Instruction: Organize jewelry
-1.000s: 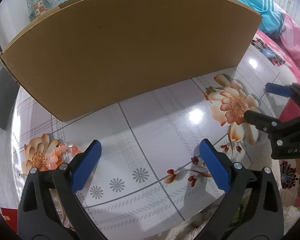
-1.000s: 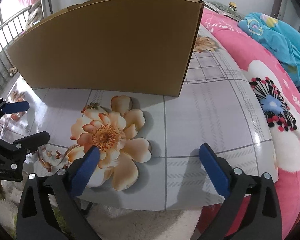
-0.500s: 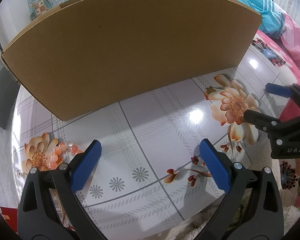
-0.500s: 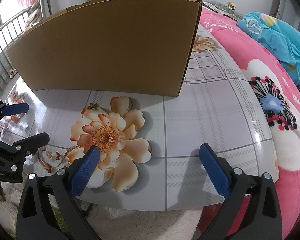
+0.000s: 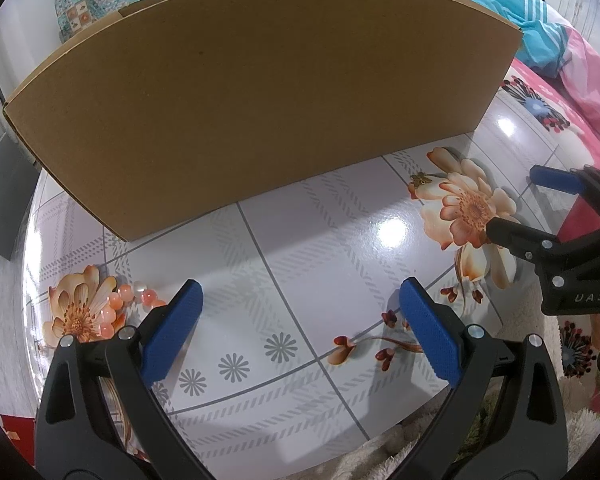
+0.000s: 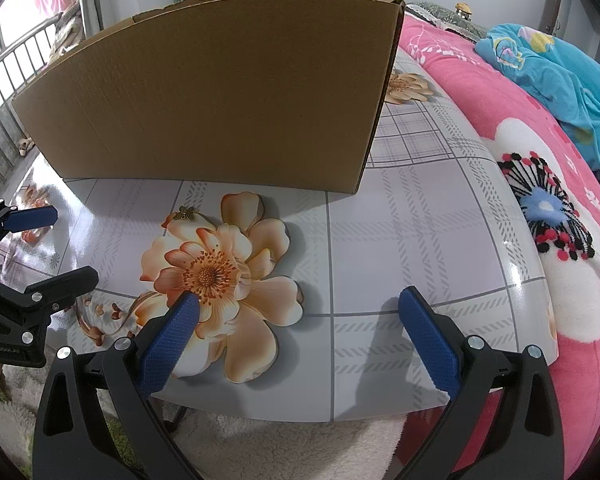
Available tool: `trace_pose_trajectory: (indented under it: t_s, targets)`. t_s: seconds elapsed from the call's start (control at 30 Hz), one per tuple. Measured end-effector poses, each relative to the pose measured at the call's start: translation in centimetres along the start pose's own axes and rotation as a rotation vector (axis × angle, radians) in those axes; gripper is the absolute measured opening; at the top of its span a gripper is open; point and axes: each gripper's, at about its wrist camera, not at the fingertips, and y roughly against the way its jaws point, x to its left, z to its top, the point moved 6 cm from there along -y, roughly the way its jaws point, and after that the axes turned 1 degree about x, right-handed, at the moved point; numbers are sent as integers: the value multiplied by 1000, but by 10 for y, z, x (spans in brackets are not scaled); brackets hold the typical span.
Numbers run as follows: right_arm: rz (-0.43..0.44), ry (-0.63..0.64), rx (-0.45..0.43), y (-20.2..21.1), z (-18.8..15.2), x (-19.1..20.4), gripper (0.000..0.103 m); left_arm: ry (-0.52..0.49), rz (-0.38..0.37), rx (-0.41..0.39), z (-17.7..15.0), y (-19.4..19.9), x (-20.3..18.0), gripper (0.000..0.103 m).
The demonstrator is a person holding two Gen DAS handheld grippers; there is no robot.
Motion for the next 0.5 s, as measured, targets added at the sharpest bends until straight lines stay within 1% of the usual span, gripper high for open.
trace_pose_trajectory:
  t_s: [0.5]
  targets:
    - [1, -3, 5, -1, 0, -1, 97, 14, 10, 9, 0, 0, 0, 95]
